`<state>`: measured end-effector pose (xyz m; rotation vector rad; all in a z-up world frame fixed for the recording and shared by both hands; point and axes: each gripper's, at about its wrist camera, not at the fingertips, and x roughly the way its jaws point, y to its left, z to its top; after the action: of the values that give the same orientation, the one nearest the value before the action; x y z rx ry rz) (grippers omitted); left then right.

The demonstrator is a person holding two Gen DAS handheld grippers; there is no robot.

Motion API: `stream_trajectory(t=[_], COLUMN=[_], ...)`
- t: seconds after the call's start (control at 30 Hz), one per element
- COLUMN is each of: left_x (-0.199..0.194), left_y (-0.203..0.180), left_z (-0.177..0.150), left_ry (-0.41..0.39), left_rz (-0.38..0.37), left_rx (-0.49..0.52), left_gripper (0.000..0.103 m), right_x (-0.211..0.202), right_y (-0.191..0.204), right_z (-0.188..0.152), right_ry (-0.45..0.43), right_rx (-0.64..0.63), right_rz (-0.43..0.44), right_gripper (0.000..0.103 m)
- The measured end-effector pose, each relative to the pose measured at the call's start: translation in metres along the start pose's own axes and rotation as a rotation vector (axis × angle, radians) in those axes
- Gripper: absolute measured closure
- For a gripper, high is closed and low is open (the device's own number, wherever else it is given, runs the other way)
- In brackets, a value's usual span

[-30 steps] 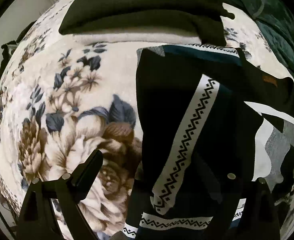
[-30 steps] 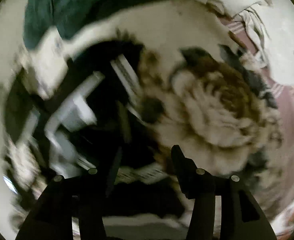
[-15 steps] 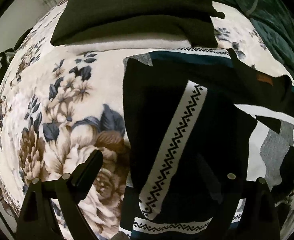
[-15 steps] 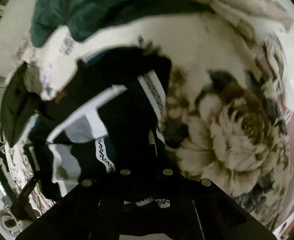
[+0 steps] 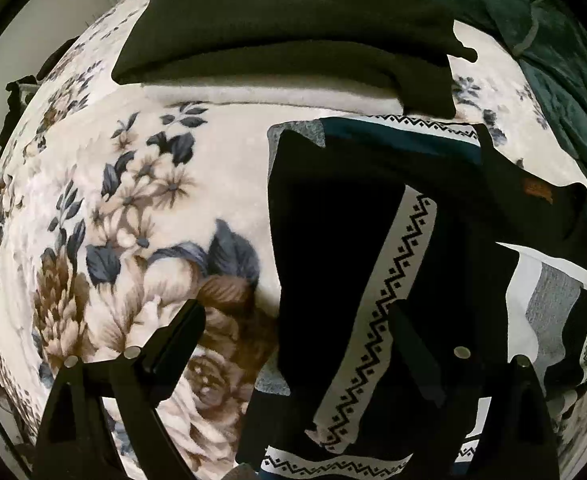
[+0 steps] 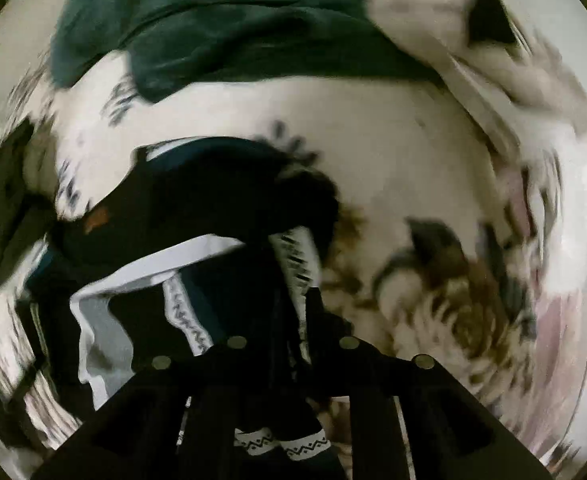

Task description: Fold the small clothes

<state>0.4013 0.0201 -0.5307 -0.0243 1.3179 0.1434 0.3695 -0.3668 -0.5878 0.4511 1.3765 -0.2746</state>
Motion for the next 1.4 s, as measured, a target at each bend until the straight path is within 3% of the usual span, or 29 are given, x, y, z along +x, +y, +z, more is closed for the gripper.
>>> stream_trajectory(t=[0.1, 0.13, 0.23, 0.3, 0.43, 0.57, 0.63, 0.77, 0.9, 1.0, 1.07, 1.17, 1.27, 1.4], left_x=[0.004, 0.006, 0.021, 0.038, 0.049, 0.021, 0.002, -0.05, -0.095, -0.102, -0.097, -0.092, -0.083, -0.054], left_y=[0.003, 0.002, 0.001, 0.004, 0.012, 0.003, -0.004, -0.034, -0.083, -0.135, -0.176, -0.228, -0.281, -0.312], left_z=[0.004, 0.003, 0.004, 0.006, 0.011, 0.009, 0.004, -0.024, -0.091, -0.155, -0.213, -0.278, -0.33, -0.359], left_ry=[-0.009, -0.005, 0.032, 0.085, 0.103, 0.026, -0.01, -0.065, -0.009, 0.114, 0.238, 0.367, 0.4, 0.406], left_rz=[0.001, 0.001, 0.016, 0.037, 0.006, -0.013, -0.035, -0.1, -0.198, -0.258, -0.297, -0.345, -0.332, -0.249], left_rx=[0.014, 0.018, 0.028, 0.028, 0.028, 0.088, 0.116, 0.209, 0.283, 0.34, 0.372, 0.387, 0.432, 0.46], left_gripper=[0.01, 0.01, 0.009, 0.009, 0.008, 0.007, 0.007, 0.007, 0.007, 0.007, 0.007, 0.007, 0.007, 0.007], right_x=[-0.011, -0.009, 0.021, 0.04, 0.053, 0.031, 0.009, -0.043, -0.088, -0.106, -0.11, -0.105, -0.09, -0.056], right_y=[-0.011, -0.012, -0.011, -0.02, -0.028, -0.021, -0.023, -0.036, -0.07, -0.115, -0.152, -0.193, -0.212, -0.198], right_z=[-0.011, -0.015, -0.024, -0.026, -0.024, -0.027, -0.035, -0.065, -0.098, -0.111, -0.112, -0.098, -0.07, -0.024], right_ry=[-0.047, -0.042, 0.053, 0.071, 0.105, 0.089, 0.084, 0.118, 0.175, 0.203, 0.214, 0.224, 0.211, 0.222], right_rx=[0.065, 0.069, 0.061, 0.08, 0.127, 0.093, 0.096, 0.073, -0.002, -0.019, -0.001, -0.001, -0.018, -0.063], right_rz=[0.101, 0.137, 0.164, 0.073, 0.112, 0.145, 0.184, 0.228, 0.207, 0.179, 0.162, 0.167, 0.188, 0.286], right_gripper=[0.055, 0.053, 0.053, 0.053, 0.053, 0.052, 0.04, 0.037, 0.037, 0.037, 0.037, 0.05, 0.051, 0.05])
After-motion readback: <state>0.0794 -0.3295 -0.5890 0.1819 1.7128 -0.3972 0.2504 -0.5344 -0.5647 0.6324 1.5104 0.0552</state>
